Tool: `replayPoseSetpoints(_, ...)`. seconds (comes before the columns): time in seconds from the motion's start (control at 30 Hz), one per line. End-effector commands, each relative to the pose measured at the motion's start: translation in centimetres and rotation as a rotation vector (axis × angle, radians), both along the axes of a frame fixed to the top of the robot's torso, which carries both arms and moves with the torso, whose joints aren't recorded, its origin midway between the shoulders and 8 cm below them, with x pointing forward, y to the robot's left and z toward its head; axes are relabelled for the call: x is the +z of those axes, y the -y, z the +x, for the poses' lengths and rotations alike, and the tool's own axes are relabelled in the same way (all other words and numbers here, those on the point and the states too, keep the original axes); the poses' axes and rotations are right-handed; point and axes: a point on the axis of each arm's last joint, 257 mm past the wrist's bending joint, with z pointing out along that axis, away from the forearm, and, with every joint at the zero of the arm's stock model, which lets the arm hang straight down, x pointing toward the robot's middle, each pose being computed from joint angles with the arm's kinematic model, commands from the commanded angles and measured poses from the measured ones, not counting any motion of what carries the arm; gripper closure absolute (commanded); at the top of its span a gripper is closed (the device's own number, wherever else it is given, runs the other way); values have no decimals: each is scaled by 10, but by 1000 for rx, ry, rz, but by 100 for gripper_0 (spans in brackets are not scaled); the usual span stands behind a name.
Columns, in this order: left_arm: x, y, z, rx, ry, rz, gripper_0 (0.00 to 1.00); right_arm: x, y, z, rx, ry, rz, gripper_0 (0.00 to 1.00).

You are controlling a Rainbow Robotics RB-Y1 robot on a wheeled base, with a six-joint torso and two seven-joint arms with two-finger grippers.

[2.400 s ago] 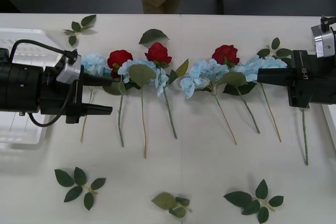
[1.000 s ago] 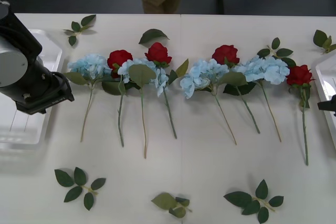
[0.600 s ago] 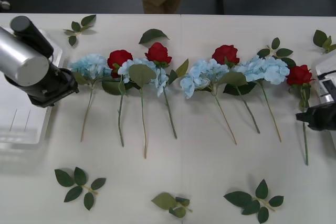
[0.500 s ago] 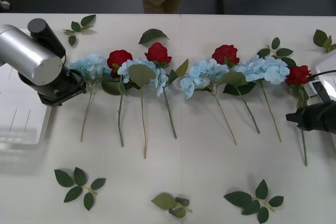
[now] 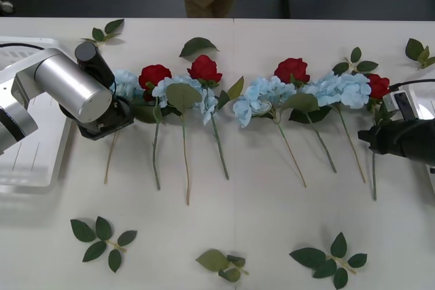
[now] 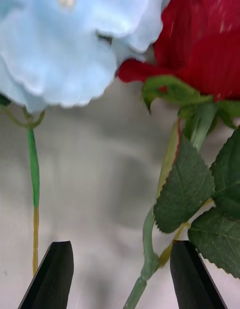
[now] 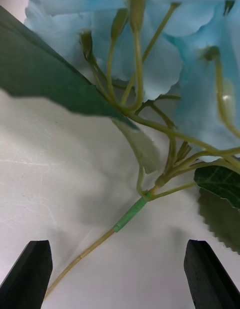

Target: Place the red flowers into the right box and the blue flowers into the left box. If a person shows an open palm, hand one flower to the person first, then continue sorting.

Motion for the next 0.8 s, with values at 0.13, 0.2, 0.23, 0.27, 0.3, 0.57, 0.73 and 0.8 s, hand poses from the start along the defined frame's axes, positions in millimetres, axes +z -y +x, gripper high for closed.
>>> replayPoseSetpoints(0.13,11,7,14,-23,45,42,24,31,-2,24,-31,67,34,44)
replayPoseSetpoints(0.2,9,4,14,-23,46,50,24,35,-1,24,-37,65,49,44)
replayPoseSetpoints(0.23,7,0,13,-23,48,63,24,37,-1,25,-39,67,55,44)
replayPoseSetpoints(0.27,6,-1,13,-24,50,68,24,40,2,26,-44,73,56,44)
replayPoseSetpoints(0.3,5,-2,12,-25,50,71,24,41,1,27,-46,75,59,44)
replayPoseSetpoints(0.57,-6,-12,7,-23,47,94,24,49,11,39,-87,94,26,44)
replayPoseSetpoints(0.73,-15,-17,5,-28,57,102,24,38,12,40,-110,85,-10,43)
replayPoseSetpoints(0.8,-19,-19,4,-32,62,107,23,31,10,40,-112,78,-24,44)
